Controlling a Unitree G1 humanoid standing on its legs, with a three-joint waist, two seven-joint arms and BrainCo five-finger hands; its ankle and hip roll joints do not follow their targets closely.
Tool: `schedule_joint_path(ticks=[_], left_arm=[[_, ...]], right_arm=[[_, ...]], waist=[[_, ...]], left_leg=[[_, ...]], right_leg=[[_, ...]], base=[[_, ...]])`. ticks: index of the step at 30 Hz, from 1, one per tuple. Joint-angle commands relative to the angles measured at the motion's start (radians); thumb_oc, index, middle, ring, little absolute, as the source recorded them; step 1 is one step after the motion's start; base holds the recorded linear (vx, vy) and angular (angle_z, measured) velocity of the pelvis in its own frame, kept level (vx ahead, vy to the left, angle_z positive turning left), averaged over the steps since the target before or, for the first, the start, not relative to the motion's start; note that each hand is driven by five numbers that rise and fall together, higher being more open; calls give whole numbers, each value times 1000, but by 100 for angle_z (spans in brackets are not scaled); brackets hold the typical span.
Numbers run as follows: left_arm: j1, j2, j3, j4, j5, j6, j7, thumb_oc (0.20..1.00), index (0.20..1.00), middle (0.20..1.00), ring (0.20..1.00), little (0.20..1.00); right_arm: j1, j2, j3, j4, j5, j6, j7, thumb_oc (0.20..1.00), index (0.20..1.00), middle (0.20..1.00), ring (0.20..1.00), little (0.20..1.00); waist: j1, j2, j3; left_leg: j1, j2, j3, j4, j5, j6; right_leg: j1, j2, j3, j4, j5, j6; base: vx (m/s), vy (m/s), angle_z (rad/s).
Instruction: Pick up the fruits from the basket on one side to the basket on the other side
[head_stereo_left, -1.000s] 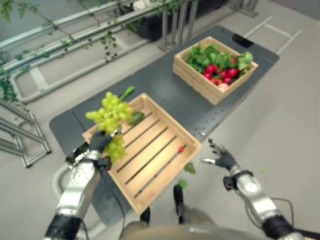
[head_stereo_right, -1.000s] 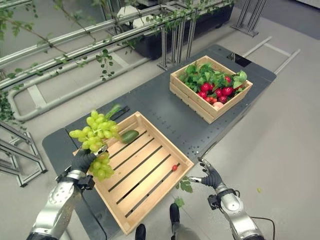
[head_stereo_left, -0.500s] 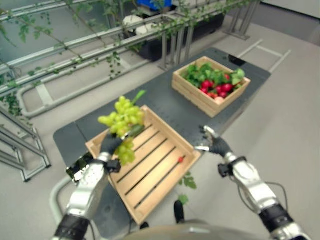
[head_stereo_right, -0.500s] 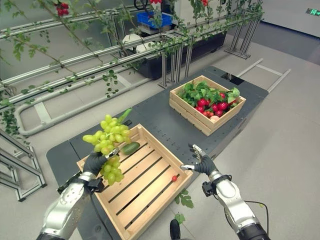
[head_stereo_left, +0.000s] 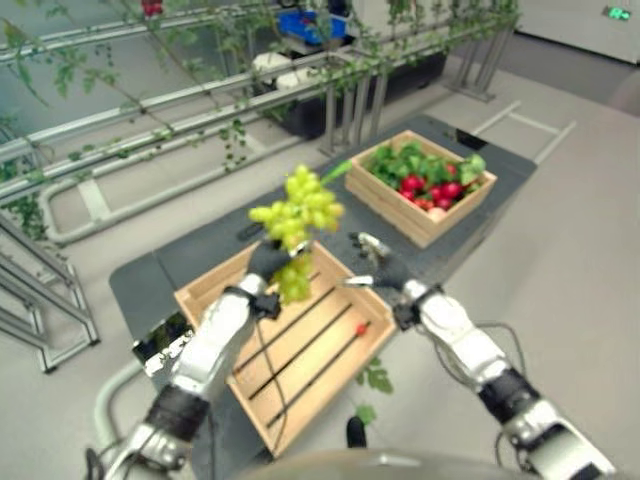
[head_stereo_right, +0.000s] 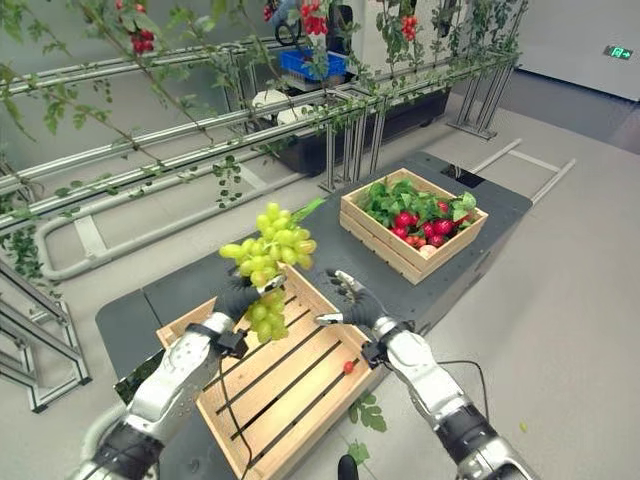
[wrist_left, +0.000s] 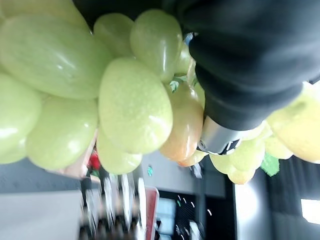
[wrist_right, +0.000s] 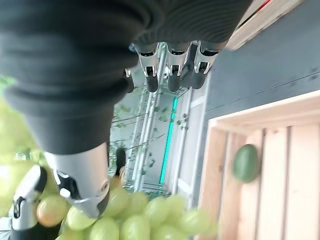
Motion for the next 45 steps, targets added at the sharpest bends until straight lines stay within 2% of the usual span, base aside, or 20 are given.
schedule_joint_path(ticks=[1, 7, 14, 15, 23, 34, 39, 40, 41, 42, 45], left_arm=[[-149, -29, -40, 12, -53, -67, 12, 200, 200, 200, 200, 200], [-218, -45, -74, 26, -53, -75, 39, 200, 200, 200, 200, 200], [-252, -78, -112, 34, -58, -79, 47, 200, 200, 200, 200, 200], [-250, -79, -112, 35, -51, -78, 46, 200, 200, 200, 200, 200], [-260, -88, -124, 67, -44, -82, 63, 200, 200, 200, 200, 200], [-216, -101, -134, 38, -71, -79, 52, 200, 200, 200, 200, 200], [-163, -93, -108, 26, -61, -77, 45, 200, 200, 200, 200, 200], [-150, -89, -99, 22, -60, -76, 42, 200, 200, 200, 200, 200], [-138, -86, -92, 17, -60, -76, 41, 200, 200, 200, 200, 200], [-122, -88, -85, 13, -61, -75, 40, 200, 200, 200, 200, 200], [-101, -97, -87, 11, -72, -70, 36, 200, 200, 200, 200, 200]], right_arm=[[-99, 55, -10, 53, 69, -43, -20, 1000, 1000, 1000, 1000, 1000], [-140, 110, 36, 128, 109, -39, -33, 1000, 1000, 1000, 1000, 1000], [-148, 166, 106, 206, 87, -25, -18, 1000, 1000, 1000, 1000, 1000], [-146, 167, 106, 205, 90, -25, -16, 1000, 1000, 1000, 1000, 1000], [-124, 173, 90, 211, 154, -31, -33, 1000, 1000, 1000, 1000, 1000], [-122, 169, 84, 180, 151, -38, -38, 1000, 1000, 1000, 1000, 1000], [-104, 157, 78, 149, 137, -40, -28, 1000, 1000, 1000, 1000, 1000], [-99, 151, 73, 135, 138, -40, -24, 1000, 1000, 1000, 1000, 1000], [-93, 148, 67, 119, 158, -41, -19, 1000, 1000, 1000, 1000, 1000], [-78, 153, 60, 111, 211, -46, -8, 1000, 1000, 1000, 1000, 1000], [-42, 191, 45, 118, 411, -56, 35, 1000, 1000, 1000, 1000, 1000]], waist=[[22, -6, -59], [26, -11, -56], [30, -9, -59], [30, -12, -57], [31, -15, -55], [34, -21, -51], [36, -21, -48], [38, -18, -49], [39, -21, -46], [41, -19, -45], [44, -21, -41]], left_leg=[[-26, -19, -71, -1, -74, 8], [-27, -22, -72, -1, -63, 6], [-11, -19, -79, -1, -79, 7], [-16, -20, -79, -1, -68, 6], [-8, -13, -82, -1, -78, 4], [-6, -14, -81, -1, -81, 6], [-12, -16, -80, -1, -70, 7], [-5, -13, -79, -1, -81, 7], [-11, -16, -79, -1, -70, 7], [-4, -13, -80, -1, -82, 8], [-4, -14, -82, -1, -81, 10]], right_leg=[[123, 8, -32, 10, -220, 87], [125, 7, -35, 10, -211, 85], [143, 7, -41, 10, -225, 84], [138, 5, -41, 10, -216, 84], [146, 8, -45, 10, -225, 84], [145, 8, -44, 10, -222, 84], [137, 5, -43, 10, -212, 85], [143, 8, -43, 10, -222, 85], [136, 5, -43, 10, -211, 85], [144, 8, -42, 10, -222, 84], [144, 8, -43, 10, -221, 84]], base=[[0, 0, 0], [4, -3, 2], [-2, -2, 2], [40, -5, 1], [3, -1, 0], [0, 0, 0], [-7, 1, 0], [-42, 3, -1], [31, 1, -1], [0, 0, 0], [10, 0, 0]])
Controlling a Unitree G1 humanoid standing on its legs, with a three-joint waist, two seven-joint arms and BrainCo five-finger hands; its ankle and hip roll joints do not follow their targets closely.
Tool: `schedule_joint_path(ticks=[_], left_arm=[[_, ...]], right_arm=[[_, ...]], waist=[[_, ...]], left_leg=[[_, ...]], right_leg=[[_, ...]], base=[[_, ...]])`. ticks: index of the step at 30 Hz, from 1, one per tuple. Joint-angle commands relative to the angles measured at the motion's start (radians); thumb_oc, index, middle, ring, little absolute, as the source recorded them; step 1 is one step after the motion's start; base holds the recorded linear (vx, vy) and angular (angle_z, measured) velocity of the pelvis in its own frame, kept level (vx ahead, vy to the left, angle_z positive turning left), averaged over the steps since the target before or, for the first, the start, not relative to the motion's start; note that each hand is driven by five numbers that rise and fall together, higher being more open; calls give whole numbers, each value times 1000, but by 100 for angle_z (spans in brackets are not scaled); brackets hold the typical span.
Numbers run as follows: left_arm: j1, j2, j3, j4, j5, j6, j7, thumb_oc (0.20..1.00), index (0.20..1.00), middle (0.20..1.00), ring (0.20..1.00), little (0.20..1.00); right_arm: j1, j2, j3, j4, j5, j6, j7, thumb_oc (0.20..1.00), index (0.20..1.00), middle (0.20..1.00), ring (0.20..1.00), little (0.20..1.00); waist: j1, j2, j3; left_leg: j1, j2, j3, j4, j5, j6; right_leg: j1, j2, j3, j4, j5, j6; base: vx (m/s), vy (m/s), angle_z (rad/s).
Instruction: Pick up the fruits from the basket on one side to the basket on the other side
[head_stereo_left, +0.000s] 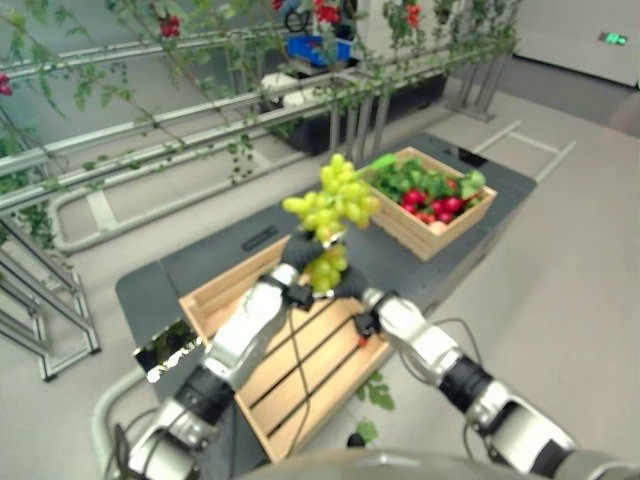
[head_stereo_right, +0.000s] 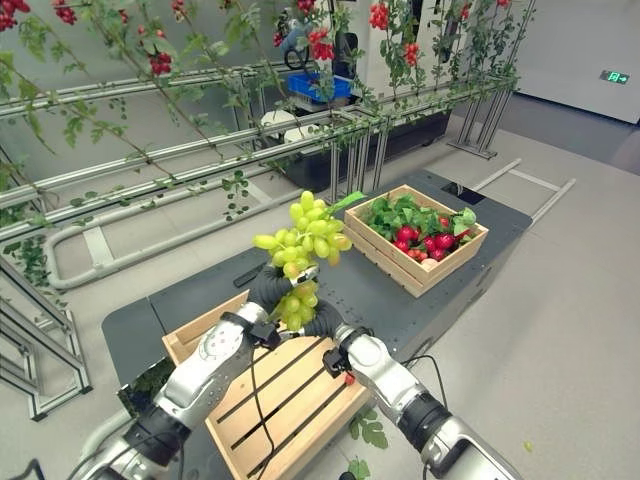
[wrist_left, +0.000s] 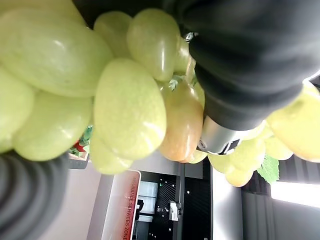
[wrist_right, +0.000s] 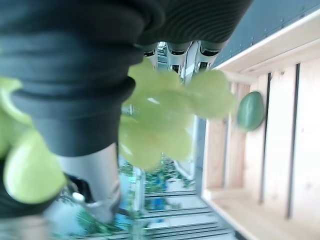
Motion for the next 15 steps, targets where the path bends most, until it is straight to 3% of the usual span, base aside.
schedule_joint_path(ticks=[1, 8, 15], left_arm=[[-70, -38, 4, -2, -37, -66, -26, 200, 200, 200, 200, 200], [-41, -39, 13, -21, -57, -65, -37, 200, 200, 200, 200, 200], [-29, -41, 35, -21, -62, -69, -42, 200, 200, 200, 200, 200]], right_arm=[[-25, 76, -101, -25, 250, -72, 49, 1000, 1000, 1000, 1000, 1000], [11, 106, -100, -36, 386, -81, 82, 1000, 1000, 1000, 1000, 1000], [43, 95, -94, -39, 390, -73, 103, 1000, 1000, 1000, 1000, 1000]], waist=[[29, -19, -12], [34, -23, -11], [33, -25, -13]], left_leg=[[-30, -18, -68, -1, -77, 12], [-30, -19, -67, -1, -77, 11], [-28, -19, -68, -1, -79, 10]], right_leg=[[114, 7, -36, 10, -212, 86], [114, 7, -38, 10, -212, 85], [116, 6, -41, 10, -213, 84]], base=[[0, 0, 0], [0, 0, 0], [0, 0, 0]])
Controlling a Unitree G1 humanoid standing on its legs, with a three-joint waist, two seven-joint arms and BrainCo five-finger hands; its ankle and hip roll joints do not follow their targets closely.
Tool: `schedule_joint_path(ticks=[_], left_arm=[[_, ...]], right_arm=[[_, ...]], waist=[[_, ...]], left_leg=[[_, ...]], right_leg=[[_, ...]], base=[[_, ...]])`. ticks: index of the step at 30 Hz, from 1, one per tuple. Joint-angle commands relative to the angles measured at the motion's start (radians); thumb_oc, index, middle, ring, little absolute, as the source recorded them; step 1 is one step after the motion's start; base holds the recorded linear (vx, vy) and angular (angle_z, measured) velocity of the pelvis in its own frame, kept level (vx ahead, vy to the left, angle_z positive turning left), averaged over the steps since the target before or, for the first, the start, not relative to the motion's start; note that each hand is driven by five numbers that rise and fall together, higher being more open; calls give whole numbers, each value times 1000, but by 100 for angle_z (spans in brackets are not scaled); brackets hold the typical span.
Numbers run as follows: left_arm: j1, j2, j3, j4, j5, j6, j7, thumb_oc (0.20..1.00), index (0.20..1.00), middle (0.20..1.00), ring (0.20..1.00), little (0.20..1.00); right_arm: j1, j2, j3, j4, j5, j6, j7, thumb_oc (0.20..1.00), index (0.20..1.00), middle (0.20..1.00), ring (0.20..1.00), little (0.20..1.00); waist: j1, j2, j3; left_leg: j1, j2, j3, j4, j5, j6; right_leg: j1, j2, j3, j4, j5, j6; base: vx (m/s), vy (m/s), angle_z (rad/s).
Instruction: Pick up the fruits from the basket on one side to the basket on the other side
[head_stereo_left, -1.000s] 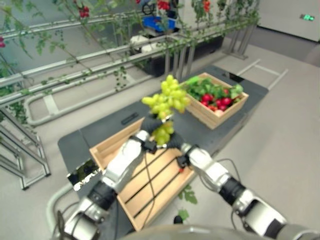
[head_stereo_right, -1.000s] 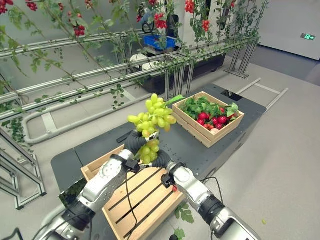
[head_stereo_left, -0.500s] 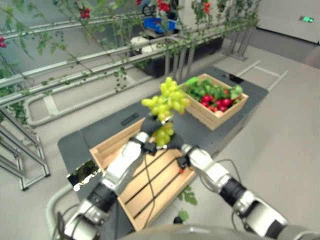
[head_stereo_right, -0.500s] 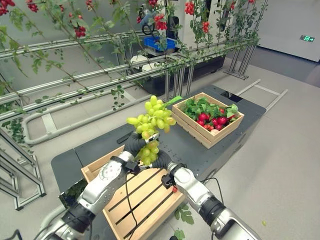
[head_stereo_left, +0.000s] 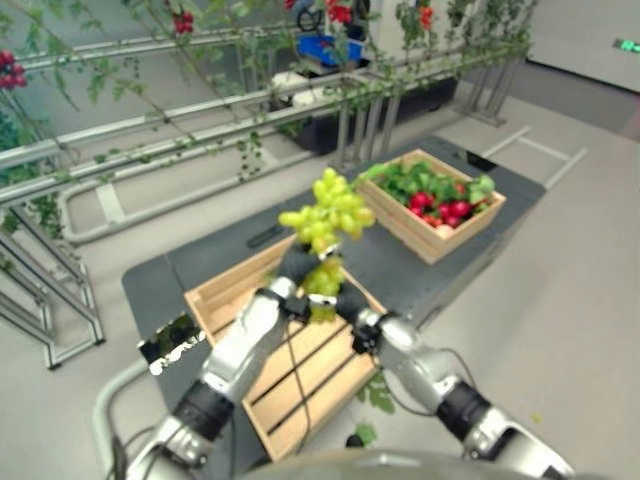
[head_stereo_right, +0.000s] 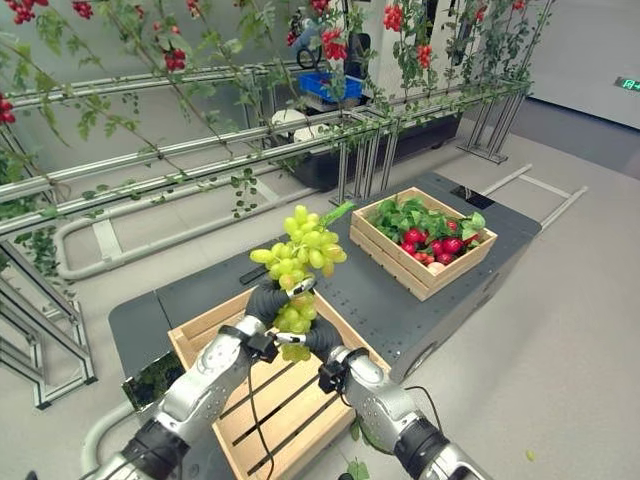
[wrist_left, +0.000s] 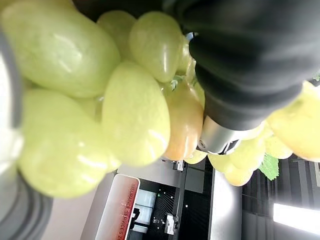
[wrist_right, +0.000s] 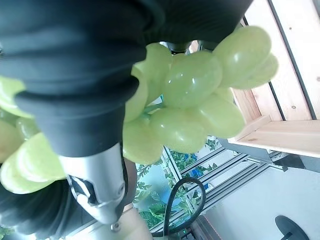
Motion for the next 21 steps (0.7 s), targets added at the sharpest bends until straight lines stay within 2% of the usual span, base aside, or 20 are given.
schedule_joint_path(ticks=[1, 14, 15, 17, 21], left_arm=[[-61, -34, 32, -20, -26, -70, -26, 200, 200, 200, 200, 200], [-53, -51, 3, -13, -53, -61, -39, 200, 200, 200, 200, 200], [-52, -53, 1, -13, -55, -61, -37, 200, 200, 200, 200, 200], [-53, -54, -1, -14, -59, -63, -33, 200, 200, 200, 200, 200], [-55, -51, 0, -21, -62, -61, -29, 200, 200, 200, 200, 200]], right_arm=[[-35, 43, -83, -39, 52, -70, 24, 1000, 1000, 1000, 1000, 1000], [-60, 61, -71, -14, 34, -72, 12, 1000, 1000, 1000, 1000, 1000], [-61, 59, -72, -15, 25, -74, 7, 953, 953, 953, 953, 953], [-61, 61, -77, -11, 8, -80, -10, 200, 200, 200, 200, 200], [-67, 50, -84, -26, -49, -82, -37, 200, 200, 200, 200, 200]], waist=[[20, -8, -15], [18, -6, -17], [18, -6, -17], [18, -6, -16], [18, -7, -16]], left_leg=[[-26, -21, -67, -1, -77, 13], [-21, -18, -68, -1, -80, 12], [-21, -18, -68, -1, -79, 12], [-23, -18, -68, -1, -78, 12], [-25, -18, -67, -1, -79, 12]], right_leg=[[117, 6, -39, 10, -211, 85], [120, 7, -37, 10, -213, 84], [120, 7, -38, 10, -213, 84], [118, 7, -39, 10, -212, 85], [117, 8, -39, 10, -211, 85]], base=[[0, 0, 0], [0, 0, 0], [0, 0, 0], [0, 0, 0], [0, 0, 0]])
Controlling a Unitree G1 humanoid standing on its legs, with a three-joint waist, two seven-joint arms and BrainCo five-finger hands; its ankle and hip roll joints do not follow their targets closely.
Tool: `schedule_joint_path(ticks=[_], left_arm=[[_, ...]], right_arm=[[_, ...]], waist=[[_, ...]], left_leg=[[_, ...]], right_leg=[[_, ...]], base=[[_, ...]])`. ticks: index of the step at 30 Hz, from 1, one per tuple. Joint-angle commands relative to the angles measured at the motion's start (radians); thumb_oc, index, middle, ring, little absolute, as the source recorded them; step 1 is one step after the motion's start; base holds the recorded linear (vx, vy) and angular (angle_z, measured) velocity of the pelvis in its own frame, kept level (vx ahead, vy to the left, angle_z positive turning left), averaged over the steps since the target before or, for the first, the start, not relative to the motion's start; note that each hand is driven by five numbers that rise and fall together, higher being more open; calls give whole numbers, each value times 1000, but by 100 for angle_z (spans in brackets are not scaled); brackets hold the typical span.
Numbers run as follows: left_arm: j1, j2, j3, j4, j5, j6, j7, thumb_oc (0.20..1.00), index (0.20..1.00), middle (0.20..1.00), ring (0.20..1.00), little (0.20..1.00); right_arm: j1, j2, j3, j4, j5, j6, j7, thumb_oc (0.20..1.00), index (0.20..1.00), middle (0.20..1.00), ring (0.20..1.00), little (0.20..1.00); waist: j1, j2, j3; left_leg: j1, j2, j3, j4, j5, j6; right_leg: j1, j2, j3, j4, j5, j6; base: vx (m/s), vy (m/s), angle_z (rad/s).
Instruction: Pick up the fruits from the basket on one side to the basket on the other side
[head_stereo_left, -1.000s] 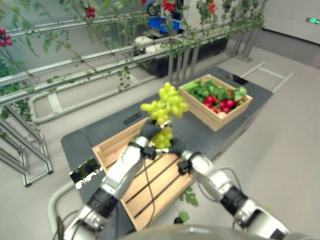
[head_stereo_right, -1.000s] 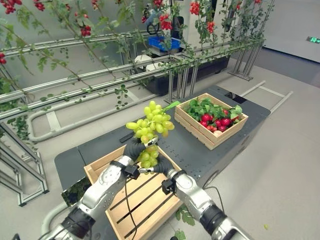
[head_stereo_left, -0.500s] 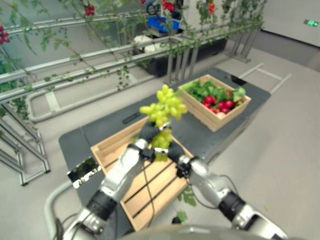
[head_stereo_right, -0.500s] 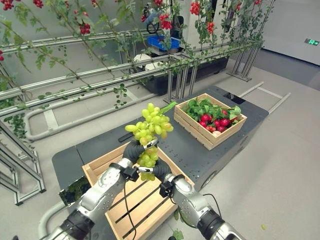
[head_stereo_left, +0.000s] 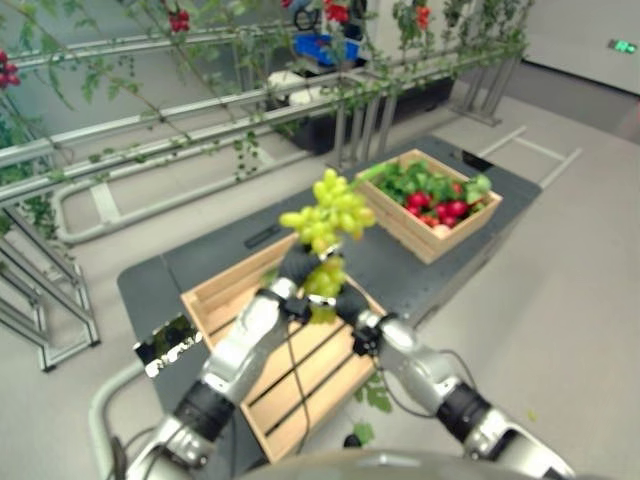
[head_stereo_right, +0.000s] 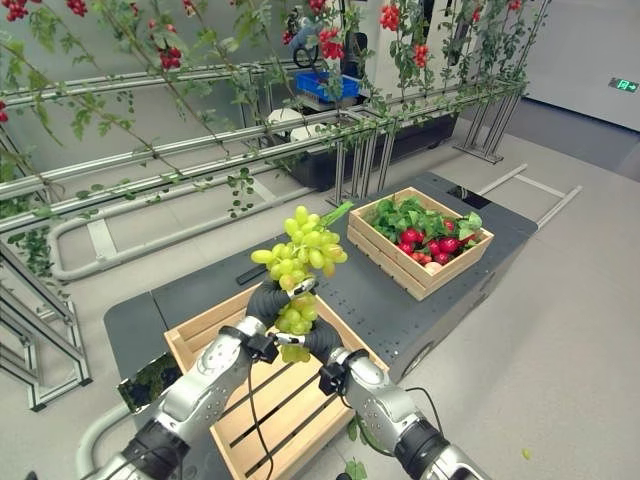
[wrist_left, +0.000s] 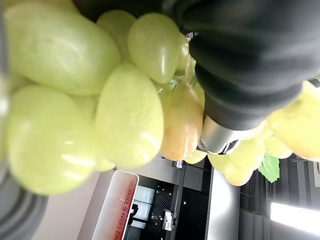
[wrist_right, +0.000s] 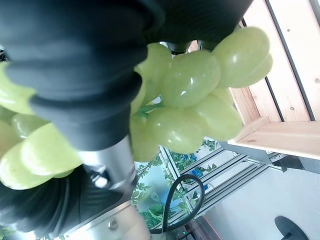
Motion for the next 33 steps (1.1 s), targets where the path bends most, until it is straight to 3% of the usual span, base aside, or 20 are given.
schedule_joint_path(ticks=[1, 12, 14, 15, 16, 17, 18, 33], left_arm=[[-56, -43, 0, -20, -49, -62, -22, 200, 200, 200, 200, 200], [-58, -44, 5, -16, -37, -67, -11, 200, 200, 200, 200, 200], [-55, -44, 7, -16, -35, -69, -9, 322, 322, 322, 322, 322], [-56, -44, 9, -14, -33, -69, -8, 460, 460, 460, 460, 460], [-57, -44, 10, -13, -31, -70, -6, 507, 507, 507, 507, 507], [-56, -43, 11, -13, -29, -70, -4, 925, 925, 925, 925, 925], [-56, -43, 11, -13, -29, -70, -4, 1000, 1000, 1000, 1000, 1000], [-6, -42, 66, -60, 4, -118, 20, 1000, 1000, 1000, 1000, 1000]], right_arm=[[-66, 50, -85, -32, -27, -80, -25, 200, 200, 200, 200, 200], [-63, 57, -87, -24, -24, -81, -34, 200, 200, 200, 200, 200], [-60, 59, -90, -18, -21, -81, -37, 200, 200, 200, 200, 200], [-60, 59, -92, -19, -21, -82, -38, 200, 200, 200, 200, 200], [-60, 58, -93, -19, -21, -82, -39, 200, 200, 200, 200, 200], [-60, 58, -96, -19, -23, -83, -42, 200, 200, 200, 200, 200], [-60, 58, -96, -19, -23, -83, -42, 200, 200, 200, 200, 200], [-45, 44, -129, -23, -44, -108, -60, 200, 200, 200, 200, 200]], waist=[[18, -7, -17], [17, -8, -14], [18, -8, -14], [18, -8, -14], [17, -8, -14], [17, -8, -14], [17, -8, -14], [24, -14, -10]], left_leg=[[-27, -19, -67, -1, -78, 11], [-24, -18, -66, -1, -81, 11], [-22, -18, -67, -1, -82, 12], [-22, -18, -67, -1, -82, 12], [-21, -17, -66, -1, -83, 12], [-21, -17, -67, -1, -84, 12], [-21, -17, -67, -1, -84, 12], [-15, -19, -68, -1, -90, 13]], right_leg=[[114, 5, -33, 10, -209, 86], [117, 3, -36, 10, -211, 87], [119, 3, -37, 10, -211, 86], [119, 3, -37, 10, -211, 86], [120, 3, -36, 10, -211, 87], [119, 3, -35, 10, -211, 87], [119, 3, -35, 10, -211, 87], [124, 2, -37, 10, -214, 86]], base=[[0, 0, 0], [0, 0, 0], [0, 0, 0], [0, 0, 0], [0, 0, 0], [0, 0, 0], [0, 0, 0], [0, 0, 0]])
